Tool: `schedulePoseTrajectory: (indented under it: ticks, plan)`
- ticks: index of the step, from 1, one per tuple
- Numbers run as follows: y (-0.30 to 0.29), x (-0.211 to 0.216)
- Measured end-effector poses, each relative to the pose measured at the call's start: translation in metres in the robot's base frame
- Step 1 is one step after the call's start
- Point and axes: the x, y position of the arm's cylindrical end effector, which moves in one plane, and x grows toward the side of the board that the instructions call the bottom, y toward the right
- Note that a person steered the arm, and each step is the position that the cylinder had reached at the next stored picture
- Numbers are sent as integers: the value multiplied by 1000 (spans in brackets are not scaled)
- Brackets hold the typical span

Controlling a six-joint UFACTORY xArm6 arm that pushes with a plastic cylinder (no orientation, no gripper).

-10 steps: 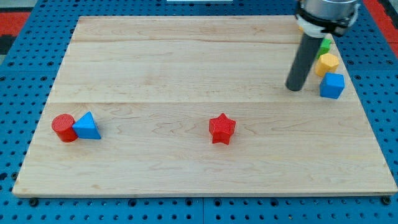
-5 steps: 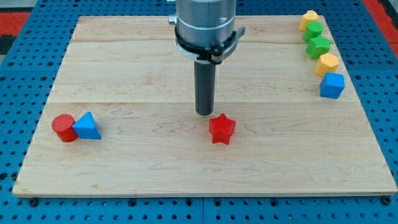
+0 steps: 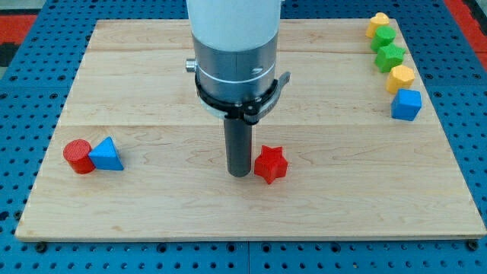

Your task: Move the red star towards bottom of the cube

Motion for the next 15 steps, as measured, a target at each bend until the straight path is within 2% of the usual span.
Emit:
schedulePoseTrajectory:
  ticks: [4, 7, 11, 15]
  plan:
    - [98, 0]
    - [148, 29]
    - [211, -2]
    - [233, -18]
